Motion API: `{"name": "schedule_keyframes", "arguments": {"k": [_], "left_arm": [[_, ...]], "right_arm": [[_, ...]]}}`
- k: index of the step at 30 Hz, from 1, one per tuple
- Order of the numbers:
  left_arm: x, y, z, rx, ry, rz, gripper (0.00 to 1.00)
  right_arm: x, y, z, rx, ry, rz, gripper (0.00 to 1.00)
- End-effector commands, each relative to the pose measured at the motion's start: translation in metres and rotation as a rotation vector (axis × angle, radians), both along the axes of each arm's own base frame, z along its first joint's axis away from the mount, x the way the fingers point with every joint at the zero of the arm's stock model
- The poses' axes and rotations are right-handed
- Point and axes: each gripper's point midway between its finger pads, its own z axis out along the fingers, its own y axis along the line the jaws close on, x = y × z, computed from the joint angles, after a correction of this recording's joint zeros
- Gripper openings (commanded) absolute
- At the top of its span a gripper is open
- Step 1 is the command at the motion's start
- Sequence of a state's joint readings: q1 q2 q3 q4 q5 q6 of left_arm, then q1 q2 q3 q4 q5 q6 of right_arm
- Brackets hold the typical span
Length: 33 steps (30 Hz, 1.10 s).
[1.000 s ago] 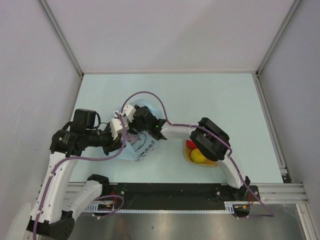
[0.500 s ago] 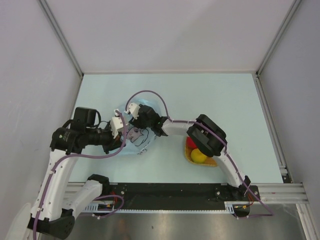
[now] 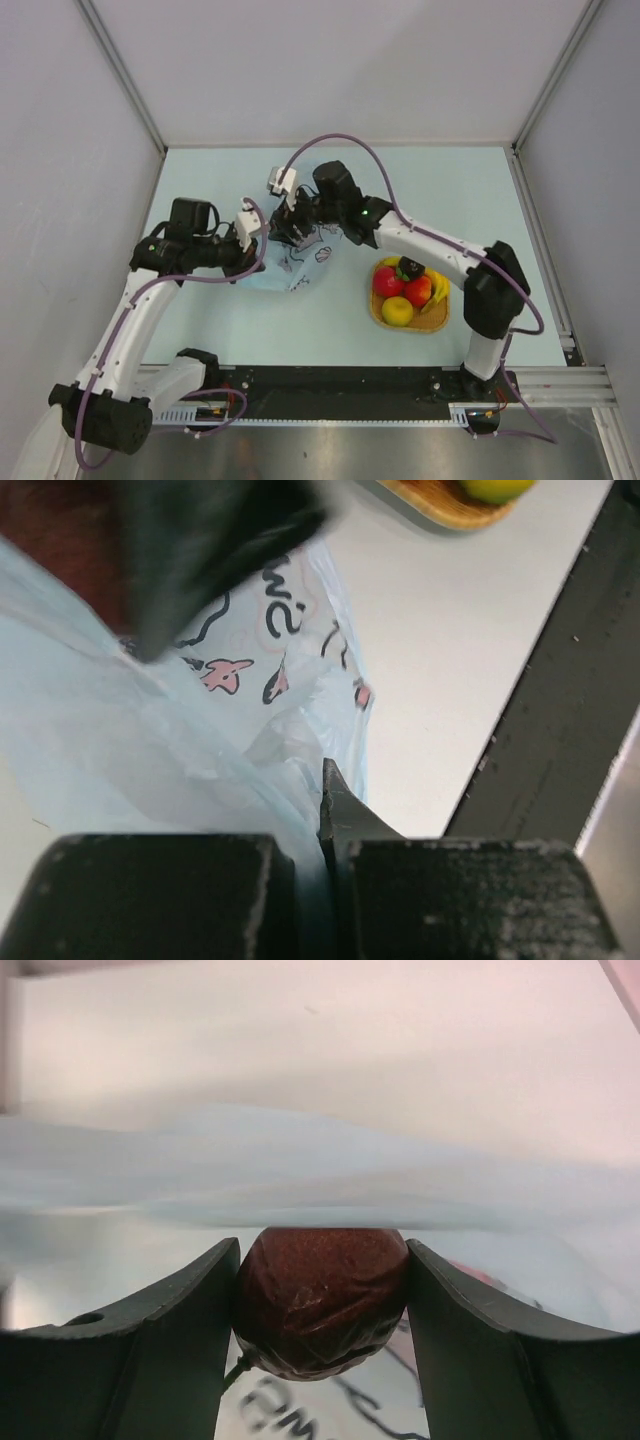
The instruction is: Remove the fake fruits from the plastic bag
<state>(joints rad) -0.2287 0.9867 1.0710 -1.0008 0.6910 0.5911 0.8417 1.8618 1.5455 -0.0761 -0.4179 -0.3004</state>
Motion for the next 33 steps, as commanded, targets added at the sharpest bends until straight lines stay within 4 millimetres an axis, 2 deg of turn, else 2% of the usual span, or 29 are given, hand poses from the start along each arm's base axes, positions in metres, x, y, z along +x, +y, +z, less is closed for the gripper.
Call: {"name": "schedule_keyframes", "arguments": {"k": [1,3,4,6,7,9,10,11,13,14,16,17,18,22,27,33], "left_arm": [[0.036,-0.009,0.012,-0.066,-0.091,0.076,0.0],[0.044,-0.007,0.013,-0.076,-0.08,0.141,0.0],[0.053,-0.003,0.011,-0.063,-0.087,0.181,0.0],[0.058,-0.001,0.009,-0.069,-0.064,0.237,0.0],[0.063,0.001,0.007,-0.063,-0.064,0.262,0.0],[0.065,0.002,0.007,-0.069,-0.062,0.286,0.0],[0.067,0.003,0.008,-0.069,-0.069,0.288,0.0],[0.068,0.003,0.007,-0.068,-0.072,0.29,0.0],[0.069,0.005,0.007,-0.067,-0.072,0.299,0.0],[0.069,0.006,0.007,-0.068,-0.071,0.301,0.0],[0.069,0.006,0.005,-0.073,-0.06,0.307,0.0],[0.067,0.006,0.005,-0.08,-0.054,0.301,0.0],[0.067,0.006,0.004,-0.086,-0.047,0.304,0.0],[0.065,0.006,0.001,-0.097,-0.03,0.304,0.0],[0.061,0.007,-0.002,-0.106,-0.014,0.308,0.0],[0.053,0.009,-0.005,-0.12,-0.005,0.318,0.0]], "right_arm": [[-0.061,-0.022,0.022,0.017,0.135,0.212,0.5],[-0.076,-0.035,0.031,0.017,0.162,0.253,0.49],[-0.084,-0.047,0.048,0.027,0.108,0.271,0.49],[-0.097,-0.068,0.052,-0.004,0.076,0.289,0.49],[-0.106,-0.086,0.065,-0.01,-0.02,0.307,0.49],[-0.119,-0.114,0.058,-0.076,-0.056,0.306,0.49],[-0.127,-0.129,0.042,-0.114,-0.048,0.303,0.49],[-0.137,-0.15,0.048,-0.128,-0.105,0.301,0.49],[-0.14,-0.175,0.034,-0.184,-0.126,0.263,0.49],[-0.145,-0.197,0.026,-0.204,-0.153,0.234,0.49],[-0.148,-0.217,0.016,-0.243,-0.21,0.214,0.49],[-0.152,-0.228,-0.001,-0.282,-0.211,0.214,0.51],[-0.152,-0.24,-0.001,-0.31,-0.291,0.199,0.53],[-0.158,-0.263,-0.026,-0.393,-0.348,0.202,0.53],[-0.159,-0.274,-0.052,-0.465,-0.389,0.239,0.55],[-0.153,-0.28,-0.071,-0.53,-0.447,0.274,0.57]]}}
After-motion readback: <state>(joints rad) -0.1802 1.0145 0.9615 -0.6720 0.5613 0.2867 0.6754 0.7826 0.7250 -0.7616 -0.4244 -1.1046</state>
